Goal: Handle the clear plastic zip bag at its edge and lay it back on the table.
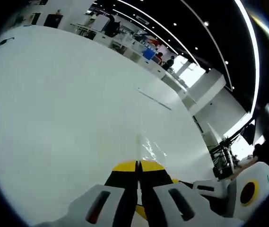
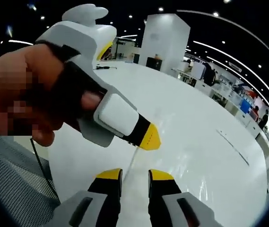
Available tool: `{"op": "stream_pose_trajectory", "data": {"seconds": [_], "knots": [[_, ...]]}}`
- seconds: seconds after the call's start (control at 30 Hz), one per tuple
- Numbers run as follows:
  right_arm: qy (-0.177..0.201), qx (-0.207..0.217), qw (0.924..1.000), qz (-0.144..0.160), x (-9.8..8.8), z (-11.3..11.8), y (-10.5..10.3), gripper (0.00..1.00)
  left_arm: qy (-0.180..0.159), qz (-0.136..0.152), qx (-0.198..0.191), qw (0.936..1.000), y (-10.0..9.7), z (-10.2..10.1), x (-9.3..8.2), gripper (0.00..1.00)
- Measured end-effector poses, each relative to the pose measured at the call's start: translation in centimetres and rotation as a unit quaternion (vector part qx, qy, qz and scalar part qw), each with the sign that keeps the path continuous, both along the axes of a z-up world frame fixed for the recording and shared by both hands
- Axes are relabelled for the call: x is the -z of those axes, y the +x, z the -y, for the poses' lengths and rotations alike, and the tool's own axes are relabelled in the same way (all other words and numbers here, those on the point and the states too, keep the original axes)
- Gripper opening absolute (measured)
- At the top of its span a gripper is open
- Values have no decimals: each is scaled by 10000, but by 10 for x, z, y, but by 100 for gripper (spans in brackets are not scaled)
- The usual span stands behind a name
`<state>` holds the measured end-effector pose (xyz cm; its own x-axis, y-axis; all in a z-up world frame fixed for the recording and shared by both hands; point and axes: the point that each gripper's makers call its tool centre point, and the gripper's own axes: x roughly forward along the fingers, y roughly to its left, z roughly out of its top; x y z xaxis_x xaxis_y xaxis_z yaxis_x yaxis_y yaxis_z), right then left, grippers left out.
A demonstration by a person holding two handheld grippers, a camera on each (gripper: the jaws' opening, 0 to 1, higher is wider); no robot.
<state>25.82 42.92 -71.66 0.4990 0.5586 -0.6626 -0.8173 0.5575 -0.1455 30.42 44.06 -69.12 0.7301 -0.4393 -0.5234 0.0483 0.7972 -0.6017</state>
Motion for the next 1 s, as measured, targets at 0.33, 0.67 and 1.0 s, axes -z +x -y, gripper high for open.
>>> {"op": "stream_pose_trajectory", "data": {"seconds": [0.33, 0.67, 1.0], "knots": [[-227, -169, 9995, 165, -5, 5, -6, 0, -26, -65, -93, 9999, -2, -1, 3, 0], [-585, -496, 9968, 215, 3, 11, -12, 0, 578, -75, 573, 9967, -21, -1, 16, 0], [-969, -876, 9910, 290, 11, 20, -15, 0, 1350, 111, 1334, 9818, -40, 4, 24, 11]]}}
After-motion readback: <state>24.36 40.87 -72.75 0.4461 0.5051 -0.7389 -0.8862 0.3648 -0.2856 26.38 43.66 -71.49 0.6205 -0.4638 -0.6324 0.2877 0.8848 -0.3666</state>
